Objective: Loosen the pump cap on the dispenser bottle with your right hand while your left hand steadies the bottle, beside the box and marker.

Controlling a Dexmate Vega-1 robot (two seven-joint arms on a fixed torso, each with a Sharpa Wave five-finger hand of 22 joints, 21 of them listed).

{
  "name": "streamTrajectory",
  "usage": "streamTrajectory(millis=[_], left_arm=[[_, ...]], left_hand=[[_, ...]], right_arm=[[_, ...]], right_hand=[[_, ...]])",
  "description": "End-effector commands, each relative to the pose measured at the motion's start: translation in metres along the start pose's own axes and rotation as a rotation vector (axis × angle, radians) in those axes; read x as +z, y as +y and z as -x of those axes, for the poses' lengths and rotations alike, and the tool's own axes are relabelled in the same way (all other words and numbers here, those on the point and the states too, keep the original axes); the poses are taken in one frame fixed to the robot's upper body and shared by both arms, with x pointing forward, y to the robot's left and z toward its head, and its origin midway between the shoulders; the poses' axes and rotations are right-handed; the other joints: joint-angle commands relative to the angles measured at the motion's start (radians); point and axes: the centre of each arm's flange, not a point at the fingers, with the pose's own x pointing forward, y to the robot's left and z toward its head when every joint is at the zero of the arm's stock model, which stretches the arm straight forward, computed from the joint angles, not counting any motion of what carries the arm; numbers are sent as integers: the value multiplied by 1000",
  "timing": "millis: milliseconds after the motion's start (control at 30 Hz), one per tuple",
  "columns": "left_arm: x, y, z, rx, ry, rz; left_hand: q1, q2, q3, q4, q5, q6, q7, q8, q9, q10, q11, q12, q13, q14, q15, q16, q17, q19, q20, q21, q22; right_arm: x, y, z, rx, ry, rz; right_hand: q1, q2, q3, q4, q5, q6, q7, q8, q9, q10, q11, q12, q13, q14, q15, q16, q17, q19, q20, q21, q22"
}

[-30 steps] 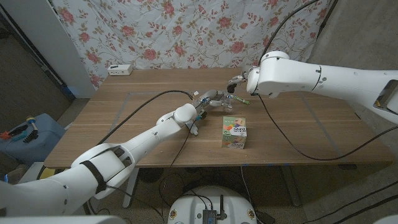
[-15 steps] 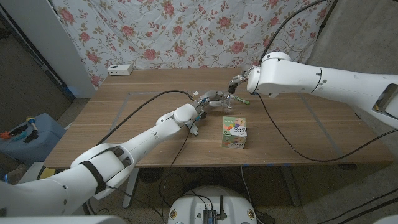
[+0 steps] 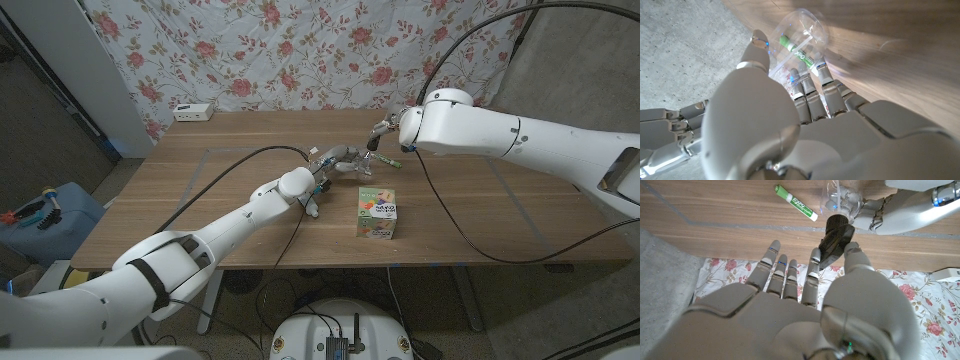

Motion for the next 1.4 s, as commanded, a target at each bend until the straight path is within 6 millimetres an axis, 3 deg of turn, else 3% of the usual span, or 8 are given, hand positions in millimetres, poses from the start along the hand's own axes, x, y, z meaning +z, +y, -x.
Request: streamTrajectory(millis=[33, 433, 867, 1400], left_arm=[[0, -1, 1, 0, 0, 2], [1, -3, 0, -4, -6, 1], [2, -3, 2, 1, -4, 4], [0, -1, -2, -1, -5, 5]], left_hand=[[-71, 132, 69, 61, 3, 68, -18, 7, 5, 61, -48, 2, 199, 23, -93, 4, 3, 1, -76, 2, 3], [-72, 133, 70, 61, 3, 67, -19, 5, 5, 60, -48, 1, 201, 22, -92, 3, 3, 1, -75, 2, 3], [-74, 135, 70, 62, 2, 68, -19, 4, 5, 62, -50, 0, 202, 22, -93, 3, 3, 2, -75, 2, 3], [-75, 134, 70, 61, 2, 68, -18, 3, 6, 63, -48, -1, 203, 24, -93, 3, 1, 2, -75, 2, 3]], right_arm=[[-3, 2, 2, 17, -17, -20], [-8, 2, 7, 25, -42, -50], [-9, 2, 4, 12, -56, -71], [-15, -1, -4, -14, -74, -116]], right_hand=[[22, 0, 8, -7, -10, -5, -3, -1, 3, -7, -4, -3, 2, -1, -3, -3, 3, -1, -1, -1, 2], [99, 16, 44, -15, -29, -13, -29, -6, 4, -11, -22, -4, 3, -3, -10, -4, 3, -5, -6, -2, 2], [142, 26, 62, -11, -40, -6, -63, -4, 5, -15, -34, -4, 3, -6, -22, -4, 5, -7, -10, -1, 2], [201, 43, 85, -7, -51, 48, -138, 14, 8, 7, -61, 4, 4, 4, -55, 5, 8, -4, -19, 1, 3]])
